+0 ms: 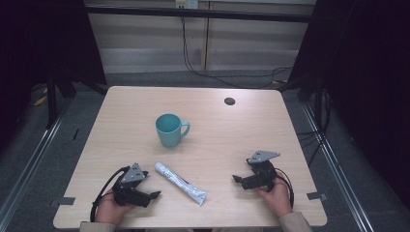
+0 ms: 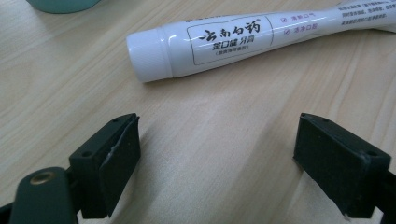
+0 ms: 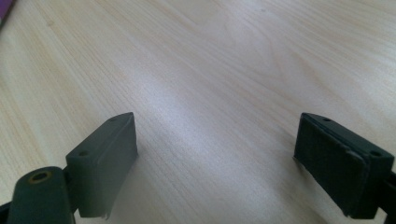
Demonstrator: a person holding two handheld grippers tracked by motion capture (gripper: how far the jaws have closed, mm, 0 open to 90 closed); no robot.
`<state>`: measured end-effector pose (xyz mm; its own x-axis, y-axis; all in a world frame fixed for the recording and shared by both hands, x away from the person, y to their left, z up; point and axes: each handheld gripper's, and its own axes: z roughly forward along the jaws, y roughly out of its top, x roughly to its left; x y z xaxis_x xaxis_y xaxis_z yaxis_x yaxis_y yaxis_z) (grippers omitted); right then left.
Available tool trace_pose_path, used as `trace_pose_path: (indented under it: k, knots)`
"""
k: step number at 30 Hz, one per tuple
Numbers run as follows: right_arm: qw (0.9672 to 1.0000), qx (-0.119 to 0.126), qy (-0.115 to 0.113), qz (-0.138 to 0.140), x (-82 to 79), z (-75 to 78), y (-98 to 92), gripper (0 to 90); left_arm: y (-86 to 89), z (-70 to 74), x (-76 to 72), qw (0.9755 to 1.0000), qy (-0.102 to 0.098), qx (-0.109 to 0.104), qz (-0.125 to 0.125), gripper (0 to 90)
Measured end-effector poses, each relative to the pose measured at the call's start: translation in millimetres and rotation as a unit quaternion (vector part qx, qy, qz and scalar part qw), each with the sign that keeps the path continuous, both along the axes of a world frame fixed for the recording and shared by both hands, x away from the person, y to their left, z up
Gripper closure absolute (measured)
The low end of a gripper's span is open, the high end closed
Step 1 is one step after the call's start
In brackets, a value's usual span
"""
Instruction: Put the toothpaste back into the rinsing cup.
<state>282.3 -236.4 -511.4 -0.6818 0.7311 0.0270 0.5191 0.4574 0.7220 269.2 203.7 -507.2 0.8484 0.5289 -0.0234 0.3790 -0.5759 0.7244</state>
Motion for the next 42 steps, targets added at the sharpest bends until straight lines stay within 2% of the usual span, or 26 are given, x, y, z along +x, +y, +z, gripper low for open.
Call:
trace_pose_path:
  k: [5, 6, 10, 11, 12, 13, 16, 17, 21, 24, 25, 26, 27, 28, 29, 30, 31, 33, 34, 35, 36, 37, 38, 39, 41, 42]
  knots:
    - [1.0000, 0.000, 0.000, -0.001, -0.1, 0.0, 0.0, 12.5, 0.6, 0.8, 1.0, 1.0000, 0.005, 0.002, -0.003, 16.0]
    - [1.0000, 0.000, 0.000, 0.000, 0.0, 0.0, 0.0, 12.5, -0.2, 4.4, 2.8, 0.9998, 0.011, 0.019, -0.001, 16.8]
    - [1.0000, 0.000, 0.000, -0.001, 0.1, -0.1, -0.1, 12.6, -7.5, 11.6, 7.7, 0.9983, 0.026, 0.052, -0.008, 20.2]
    - [1.0000, 0.000, 0.000, -0.001, 0.1, -0.1, -0.1, 12.6, -7.5, 11.6, 7.7, 0.9983, 0.026, 0.052, -0.008, 22.6]
    - [1.0000, 0.000, 0.001, -0.002, -0.1, 0.0, 0.0, 12.6, -12.7, 17.7, 8.9, 0.9973, 0.016, 0.070, -0.015, 24.6]
    - [1.0000, 0.000, 0.001, -0.002, -0.1, 0.0, 0.0, 12.6, -12.7, 17.7, 8.9, 0.9973, 0.016, 0.070, -0.015, 24.8]
    - [1.0000, 0.000, -0.001, -0.001, 0.1, -0.1, -0.1, 12.6, -21.1, 35.4, 17.9, 0.9938, 0.019, 0.101, -0.043, 24.3]
    - [1.0000, 0.000, -0.001, -0.001, 0.1, -0.1, -0.1, 12.6, -21.1, 35.4, 17.9, 0.9938, 0.019, 0.101, -0.043, 24.2]
    - [1.0000, 0.001, 0.000, -0.002, 0.0, -0.1, 0.0, 12.6, -35.0, 55.3, 27.3, 0.9897, 0.013, 0.121, -0.075, 24.7]
    - [1.0000, 0.000, 0.001, -0.002, -0.1, 0.1, 0.0, 12.6, -44.7, 59.8, 32.4, 0.9872, 0.021, 0.128, -0.092, 24.5]
    - [1.0000, 0.000, 0.001, -0.002, -0.1, 0.1, 0.0, 12.6, -44.7, 59.8, 32.4, 0.9872, 0.021, 0.128, -0.092, 24.5]
    - [1.0000, 0.001, 0.000, -0.002, 0.0, 0.0, 0.0, 12.6, -51.8, 58.9, 35.6, 0.9828, 0.027, 0.149, -0.105, 24.3]
    - [1.0000, 0.001, 0.000, -0.002, 0.0, 0.0, 0.0, 12.6, -51.8, 58.9, 35.6, 0.9828, 0.027, 0.149, -0.105, 24.0]
    - [1.0000, 0.000, -0.001, -0.001, 0.1, -0.1, -0.1, 12.6, -58.6, 57.8, 37.6, 0.9790, 0.024, 0.165, -0.117, 24.0]
    - [1.0000, 0.000, -0.001, -0.001, 0.1, -0.1, -0.1, 12.6, -58.6, 57.8, 37.6, 0.9790, 0.024, 0.165, -0.117, 24.0]
    - [1.0000, 0.000, 0.000, -0.002, 0.0, -0.1, 0.0, 12.6, -64.2, 57.1, 40.8, 0.9761, 0.026, 0.177, -0.123, 24.0]
    - [1.0000, 0.000, 0.000, -0.002, 0.0, -0.1, 0.0, 12.6, -64.2, 57.1, 40.8, 0.9761, 0.026, 0.177, -0.123, 24.0]
    - [1.0000, 0.000, -0.001, -0.001, 0.1, -0.1, -0.1, 12.6, -72.5, 56.1, 44.9, 0.9718, 0.031, 0.194, -0.131, 24.0]
    - [1.0000, 0.000, 0.000, -0.002, 0.0, -0.1, 0.0, 12.6, -72.5, 56.1, 44.9, 0.9718, 0.031, 0.194, -0.131, 24.0]
    - [1.0000, 0.000, 0.000, -0.002, 0.0, -0.1, 0.0, 12.6, -78.1, 55.1, 46.8, 0.9681, 0.033, 0.206, -0.138, 24.0]
    - [1.0000, 0.000, -0.001, -0.001, 0.1, -0.1, -0.1, 12.6, -80.7, 54.3, 47.9, 0.9663, 0.036, 0.211, -0.143, 24.0]
    - [1.0000, 0.000, -0.001, -0.001, 0.1, -0.1, -0.1, 12.6, -80.7, 54.3, 47.9, 0.9663, 0.036, 0.211, -0.143, 24.0]
    - [1.0000, 0.000, 0.000, -0.002, 0.0, -0.1, -0.1, 12.6, -85.6, 52.6, 49.1, 0.9609, 0.033, 0.229, -0.153, 23.9]
    - [1.0000, 0.000, 0.000, -0.002, 0.0, -0.1, 0.0, 12.6, -87.4, 52.4, 50.0, 0.9583, 0.031, 0.235, -0.159, 23.9]
    - [1.0000, 0.000, -0.001, -0.001, 0.1, -0.1, -0.1, 12.6, -90.1, 52.3, 52.2, 0.9559, 0.037, 0.241, -0.163, 23.8]
    - [1.0000, 0.000, 0.000, -0.002, 0.0, -0.1, -0.1, 12.6, -91.3, 51.6, 52.4, 0.9560, 0.037, 0.241, -0.163, 23.2]
